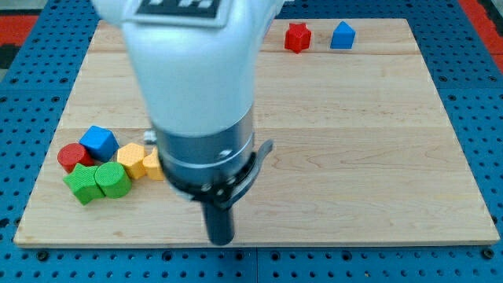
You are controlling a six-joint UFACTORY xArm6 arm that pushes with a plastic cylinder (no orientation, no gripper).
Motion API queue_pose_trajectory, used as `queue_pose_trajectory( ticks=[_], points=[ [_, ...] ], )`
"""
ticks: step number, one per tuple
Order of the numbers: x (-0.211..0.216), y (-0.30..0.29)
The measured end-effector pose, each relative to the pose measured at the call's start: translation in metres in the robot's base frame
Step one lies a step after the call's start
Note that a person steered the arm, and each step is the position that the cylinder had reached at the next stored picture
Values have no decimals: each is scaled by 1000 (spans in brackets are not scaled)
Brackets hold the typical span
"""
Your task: Move your arm to the bottom left corner of the board
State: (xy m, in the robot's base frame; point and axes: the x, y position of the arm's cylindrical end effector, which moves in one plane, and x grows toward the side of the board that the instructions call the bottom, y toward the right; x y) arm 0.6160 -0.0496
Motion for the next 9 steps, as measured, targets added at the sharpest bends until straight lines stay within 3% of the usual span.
queue_pose_trajectory(
  ticks=[4, 6, 7, 9],
  points=[
    [0, -36],
    [0, -127],
    [0, -146],
    [0, -148]
  ],
)
